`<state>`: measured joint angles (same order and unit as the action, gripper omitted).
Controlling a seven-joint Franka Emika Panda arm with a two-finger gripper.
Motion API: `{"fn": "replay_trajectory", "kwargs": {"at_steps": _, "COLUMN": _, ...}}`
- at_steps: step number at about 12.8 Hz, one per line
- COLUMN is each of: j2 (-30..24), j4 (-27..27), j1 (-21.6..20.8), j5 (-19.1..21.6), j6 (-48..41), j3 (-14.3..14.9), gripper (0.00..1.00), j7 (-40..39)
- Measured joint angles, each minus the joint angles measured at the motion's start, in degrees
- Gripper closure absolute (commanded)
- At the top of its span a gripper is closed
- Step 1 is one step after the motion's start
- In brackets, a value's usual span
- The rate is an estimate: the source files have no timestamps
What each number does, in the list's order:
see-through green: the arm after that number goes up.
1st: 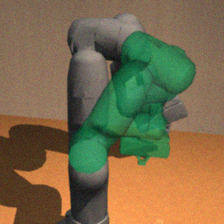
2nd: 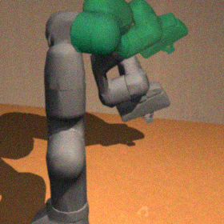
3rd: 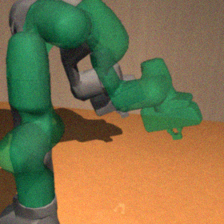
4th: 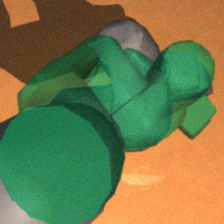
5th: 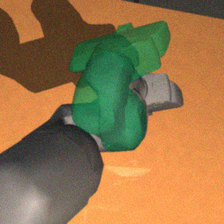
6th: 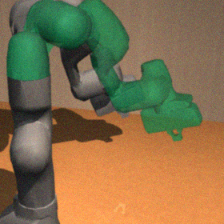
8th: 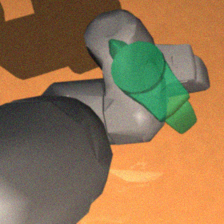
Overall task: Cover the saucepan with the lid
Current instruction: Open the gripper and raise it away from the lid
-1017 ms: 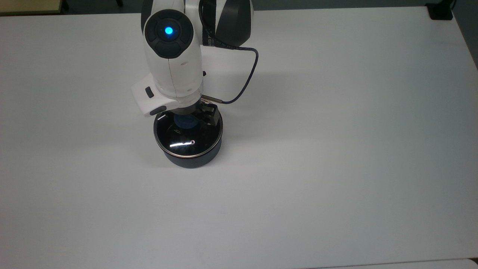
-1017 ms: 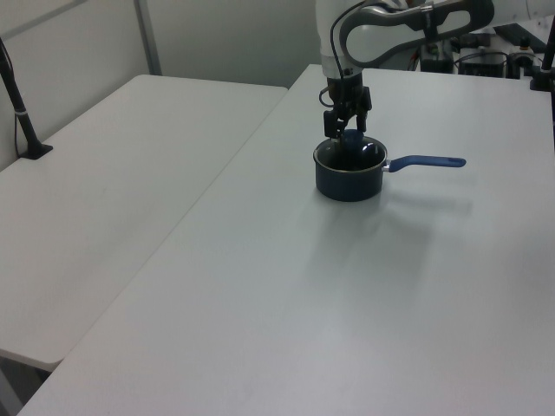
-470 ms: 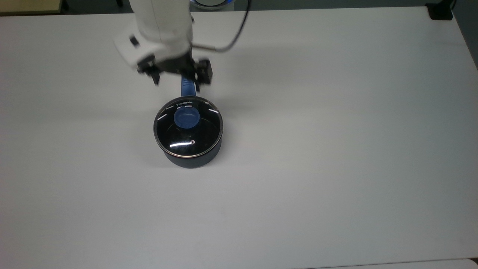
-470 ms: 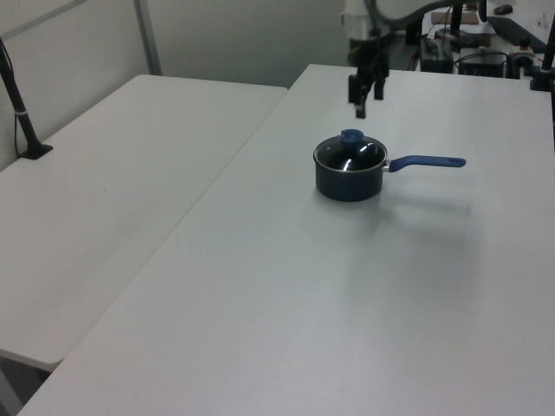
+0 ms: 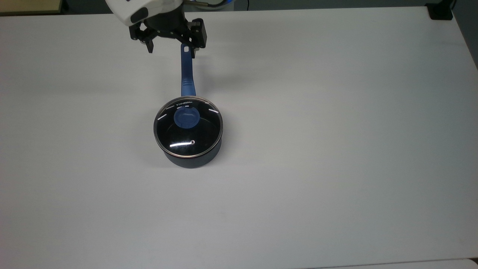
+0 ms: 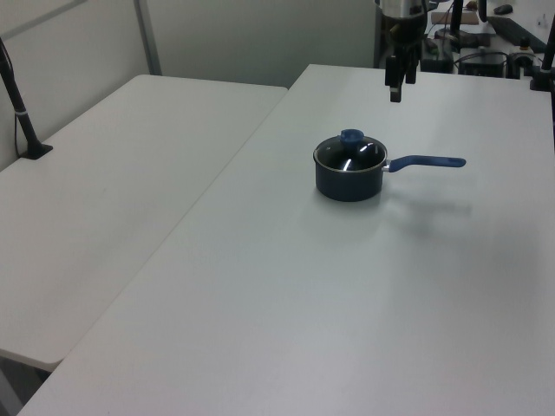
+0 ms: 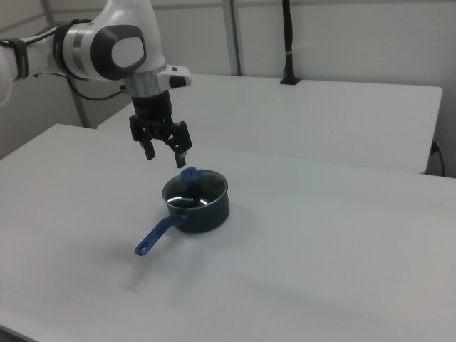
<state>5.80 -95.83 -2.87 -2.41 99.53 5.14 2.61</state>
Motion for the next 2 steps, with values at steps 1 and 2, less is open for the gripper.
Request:
{"fn": "replay_trajectory", "kwargs": {"at_steps": 1, "j2": -0.5, "j4": -0.3, "j1": 0.0, "j5": 0.0, "j6": 0.0, "j3": 0.5, "gripper": 0.0, "j7": -0.1}}
{"fn": "replay_trajectory", "kwargs": {"at_steps": 2, "j2": -0.8, "j4": -0.4, "j1": 0.0, "j5": 0.0, "j6": 0.0, "j3": 1.1, "gripper": 0.0, "j7": -0.3}}
